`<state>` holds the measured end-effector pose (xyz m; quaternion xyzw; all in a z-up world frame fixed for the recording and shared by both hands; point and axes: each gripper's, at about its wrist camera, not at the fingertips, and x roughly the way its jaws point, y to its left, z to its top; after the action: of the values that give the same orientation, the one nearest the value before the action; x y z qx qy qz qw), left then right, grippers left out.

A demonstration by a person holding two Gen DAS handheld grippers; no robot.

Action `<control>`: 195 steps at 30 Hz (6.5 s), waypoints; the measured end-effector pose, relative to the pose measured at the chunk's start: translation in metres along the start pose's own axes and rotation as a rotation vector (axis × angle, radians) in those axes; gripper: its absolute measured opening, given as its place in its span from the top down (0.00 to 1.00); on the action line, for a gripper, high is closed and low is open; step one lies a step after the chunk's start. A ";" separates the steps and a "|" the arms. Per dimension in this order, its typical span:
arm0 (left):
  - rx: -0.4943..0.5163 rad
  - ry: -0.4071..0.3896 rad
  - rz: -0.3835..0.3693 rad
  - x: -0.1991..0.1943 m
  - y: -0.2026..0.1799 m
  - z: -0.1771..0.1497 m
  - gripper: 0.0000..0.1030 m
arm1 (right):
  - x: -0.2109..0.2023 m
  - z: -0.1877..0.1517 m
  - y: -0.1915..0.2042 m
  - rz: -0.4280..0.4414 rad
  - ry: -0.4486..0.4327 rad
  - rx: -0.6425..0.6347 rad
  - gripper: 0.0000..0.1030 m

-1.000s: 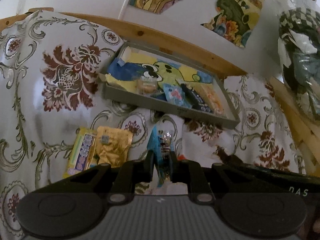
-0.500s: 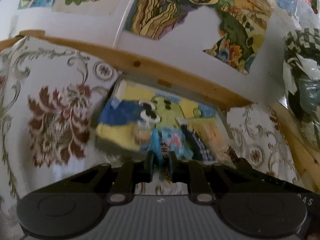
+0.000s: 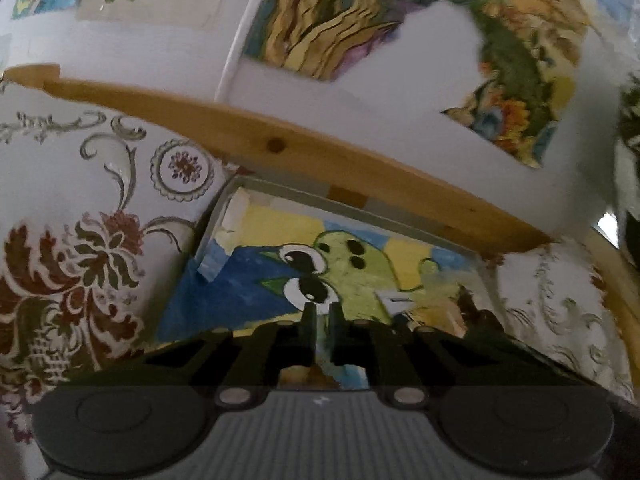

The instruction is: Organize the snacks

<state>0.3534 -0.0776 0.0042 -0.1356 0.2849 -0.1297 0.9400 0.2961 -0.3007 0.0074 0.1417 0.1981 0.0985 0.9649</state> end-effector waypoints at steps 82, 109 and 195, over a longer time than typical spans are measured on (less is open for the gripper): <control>0.279 -0.158 0.209 -0.269 0.014 -0.154 0.00 | -0.270 -0.128 0.106 -0.364 -0.100 -0.153 0.01; 0.268 0.015 0.276 -0.260 0.020 -0.162 0.00 | -0.248 -0.145 0.111 -0.362 0.118 -0.141 0.01; 0.386 0.215 0.052 -0.109 0.037 -0.146 0.00 | -0.023 -0.109 -0.013 -0.001 0.614 -0.102 0.01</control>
<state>0.1886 -0.0351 -0.0701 0.0688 0.3567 -0.1712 0.9158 0.2324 -0.2929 -0.0843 0.0566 0.4750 0.1460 0.8659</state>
